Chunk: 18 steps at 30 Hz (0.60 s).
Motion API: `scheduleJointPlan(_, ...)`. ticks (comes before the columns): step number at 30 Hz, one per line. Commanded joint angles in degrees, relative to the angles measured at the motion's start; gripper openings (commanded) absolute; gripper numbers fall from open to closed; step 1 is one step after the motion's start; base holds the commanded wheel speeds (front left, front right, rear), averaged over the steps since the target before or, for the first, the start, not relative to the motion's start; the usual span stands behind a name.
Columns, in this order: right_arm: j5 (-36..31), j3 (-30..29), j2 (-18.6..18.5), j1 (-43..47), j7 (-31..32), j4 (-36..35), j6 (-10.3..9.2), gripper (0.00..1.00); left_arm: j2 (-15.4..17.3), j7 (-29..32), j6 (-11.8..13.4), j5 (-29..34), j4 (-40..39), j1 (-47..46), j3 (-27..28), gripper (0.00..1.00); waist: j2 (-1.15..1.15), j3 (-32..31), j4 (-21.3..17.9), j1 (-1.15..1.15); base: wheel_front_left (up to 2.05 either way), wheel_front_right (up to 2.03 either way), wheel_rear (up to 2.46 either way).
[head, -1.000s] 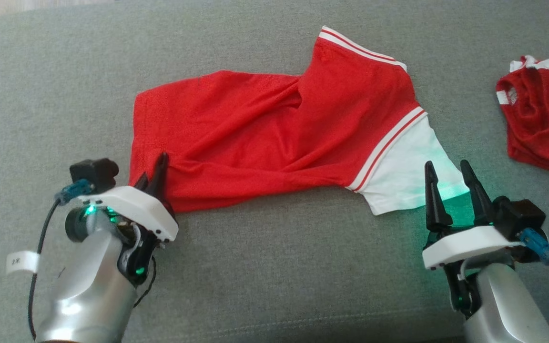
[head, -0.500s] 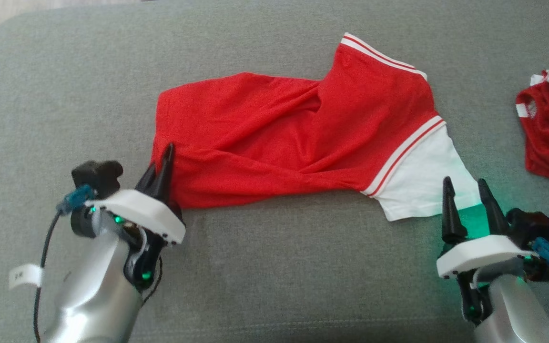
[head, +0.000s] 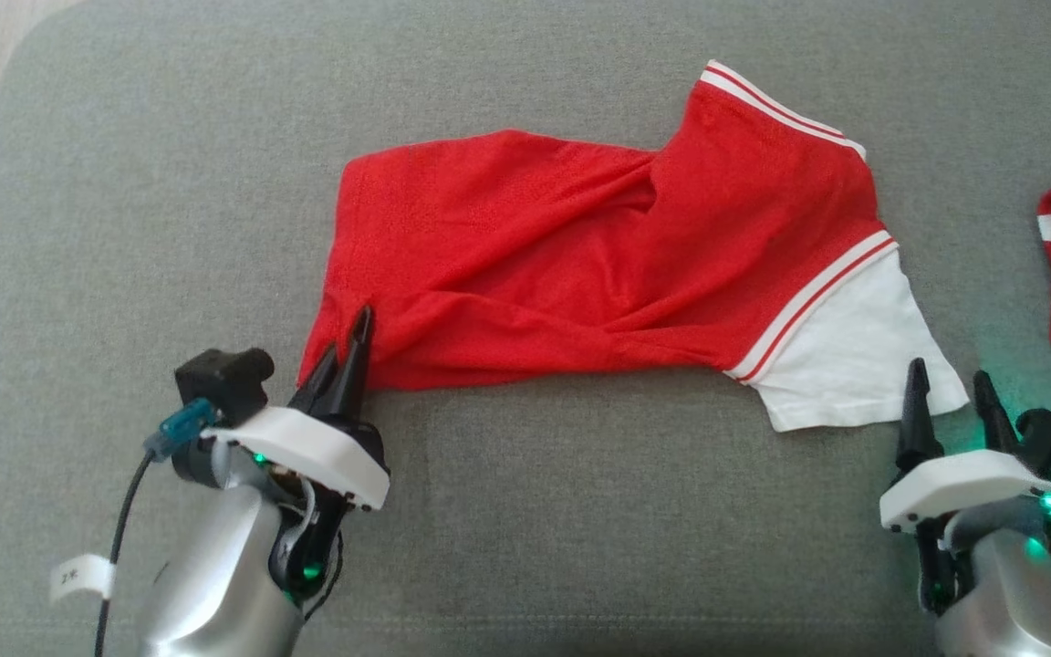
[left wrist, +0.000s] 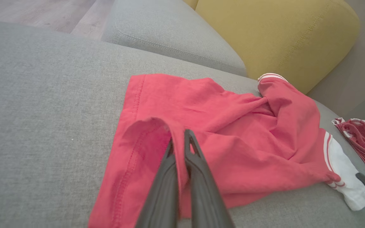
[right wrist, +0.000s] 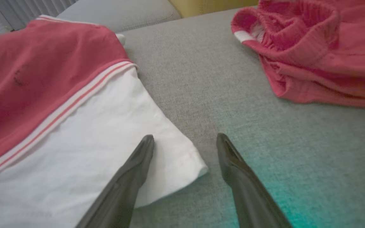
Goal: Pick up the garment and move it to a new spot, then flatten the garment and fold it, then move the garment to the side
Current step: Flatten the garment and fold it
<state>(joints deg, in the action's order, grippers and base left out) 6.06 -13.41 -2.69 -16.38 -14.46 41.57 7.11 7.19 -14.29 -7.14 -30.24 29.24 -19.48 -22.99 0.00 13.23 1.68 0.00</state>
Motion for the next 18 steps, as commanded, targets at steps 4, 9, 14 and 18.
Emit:
scheduleJointPlan(4, -0.5, 2.5, -0.2, -2.8, -0.5, 3.6, 0.37, 0.0, 0.6, -0.7, -0.3, 0.8, -2.6, -0.8, 2.5, 0.0, 0.0, 0.2, 0.3, 0.0, 0.0, 0.0, 0.0)
scheduleJointPlan(9, 2.6, 5.4, -0.2, -4.1, -0.5, 4.6, 0.37, 0.0, 0.7, -0.7, -0.3, 2.0, -4.5, -0.4, 4.3, 0.0, 0.0, -0.6, -0.2, 0.0, 0.0, 0.0, 0.0)
scheduleJointPlan(14, 6.2, 7.3, -0.2, -6.1, -0.5, -3.9, 0.37, 0.0, 1.5, -0.7, -0.4, 4.0, -8.9, -0.6, 7.4, 0.0, 0.0, -3.2, -1.4, 0.0, 0.0, 0.0, 0.0)
scheduleJointPlan(18, 7.7, 8.0, -0.2, -9.0, -0.5, -12.4, 0.37, 0.0, 3.2, -0.7, -0.4, 5.1, -11.9, -2.4, 9.6, 0.0, 0.0, -5.4, -2.2, 0.0, 0.0, 0.0, 0.0)
